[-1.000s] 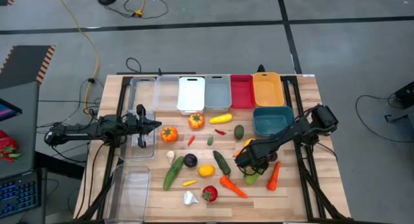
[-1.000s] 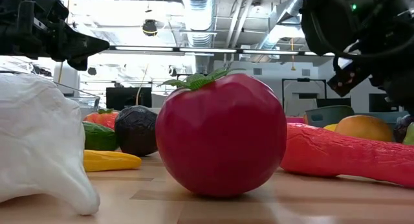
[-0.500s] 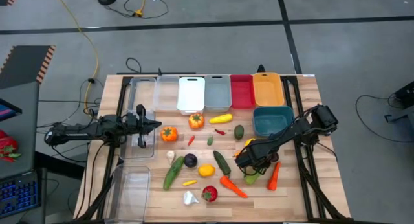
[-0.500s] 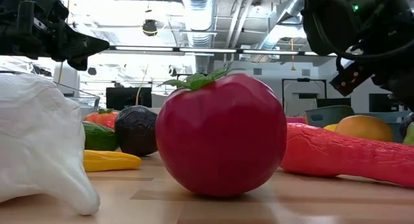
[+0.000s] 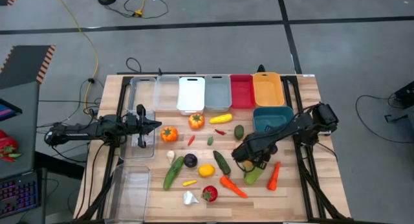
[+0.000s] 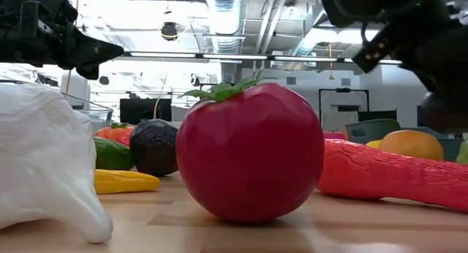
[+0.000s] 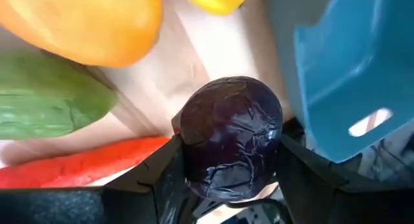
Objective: Sort produce into baskets
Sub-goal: Put the right plum into the blue bin
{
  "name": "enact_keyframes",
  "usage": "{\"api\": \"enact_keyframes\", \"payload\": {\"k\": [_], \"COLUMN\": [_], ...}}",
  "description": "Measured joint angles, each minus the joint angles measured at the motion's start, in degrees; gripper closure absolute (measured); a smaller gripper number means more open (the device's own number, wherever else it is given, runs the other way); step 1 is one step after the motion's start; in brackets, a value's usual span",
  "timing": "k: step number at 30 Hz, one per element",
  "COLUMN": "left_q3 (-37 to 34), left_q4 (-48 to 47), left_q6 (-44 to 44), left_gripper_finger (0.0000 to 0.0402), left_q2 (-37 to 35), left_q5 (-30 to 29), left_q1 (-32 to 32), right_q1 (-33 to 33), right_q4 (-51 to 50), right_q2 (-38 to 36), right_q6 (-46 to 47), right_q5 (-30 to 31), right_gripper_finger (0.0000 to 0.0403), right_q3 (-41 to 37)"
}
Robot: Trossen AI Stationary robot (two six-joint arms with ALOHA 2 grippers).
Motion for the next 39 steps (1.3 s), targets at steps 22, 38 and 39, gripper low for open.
{"api": "enact_keyframes", "payload": {"k": [22, 38, 39], "left_q3": [0.01, 0.0, 0.0], "left_q4": [0.0, 0.0, 0.0], "left_q6": [0.0, 0.0, 0.0], "left_gripper_finger": [0.04, 0.04, 0.04], "left_q2": [0.01, 0.0, 0.0], "left_q5": [0.01, 0.0, 0.0], "left_q1": [-0.01, -0.02, -0.02], "right_q1": [-17.05, -22.73, -22.78], "right_q4": [-0.16, -0.15, -0.17], "right_q2": [-16.05, -16.13, -16.13], "right_q6": [-13.11, -16.2, -16.24], "right_q5": [17.37, 17.25, 17.25], "right_gripper_finger": [0.0145, 0.0141, 0.0141], "right_q3": [0.22, 0.22, 0.22]}}
